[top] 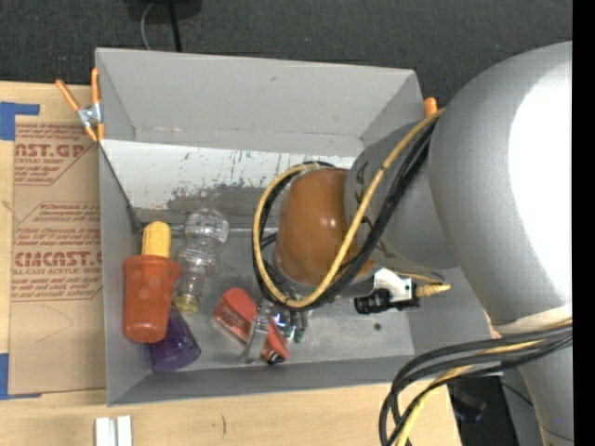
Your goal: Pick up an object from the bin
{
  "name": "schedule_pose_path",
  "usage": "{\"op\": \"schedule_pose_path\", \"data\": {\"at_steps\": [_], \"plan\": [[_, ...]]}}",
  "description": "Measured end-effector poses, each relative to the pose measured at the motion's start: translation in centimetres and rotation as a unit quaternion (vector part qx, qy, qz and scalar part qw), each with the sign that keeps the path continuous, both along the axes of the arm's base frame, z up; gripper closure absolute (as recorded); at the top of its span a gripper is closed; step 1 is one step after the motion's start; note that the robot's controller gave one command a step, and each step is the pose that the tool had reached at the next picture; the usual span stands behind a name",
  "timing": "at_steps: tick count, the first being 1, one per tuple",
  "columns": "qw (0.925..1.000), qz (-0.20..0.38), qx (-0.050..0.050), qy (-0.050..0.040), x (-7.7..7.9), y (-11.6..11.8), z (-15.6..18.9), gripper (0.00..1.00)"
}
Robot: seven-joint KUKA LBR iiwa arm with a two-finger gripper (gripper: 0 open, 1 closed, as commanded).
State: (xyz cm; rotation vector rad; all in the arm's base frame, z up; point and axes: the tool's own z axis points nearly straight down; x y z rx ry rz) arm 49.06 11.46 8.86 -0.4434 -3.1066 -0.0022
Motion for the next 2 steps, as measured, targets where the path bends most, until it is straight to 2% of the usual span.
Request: {"op": "schedule_pose_path", "data": {"at_steps": [1, 2], "plan": [[0.9954, -0.096, 0.001, -0.0013, -0.77, 0.99, -1.96, 1.00], [0.9954, -0.096, 0.001, -0.0013, -0.77, 0.99, -1.96, 1.00]]}}
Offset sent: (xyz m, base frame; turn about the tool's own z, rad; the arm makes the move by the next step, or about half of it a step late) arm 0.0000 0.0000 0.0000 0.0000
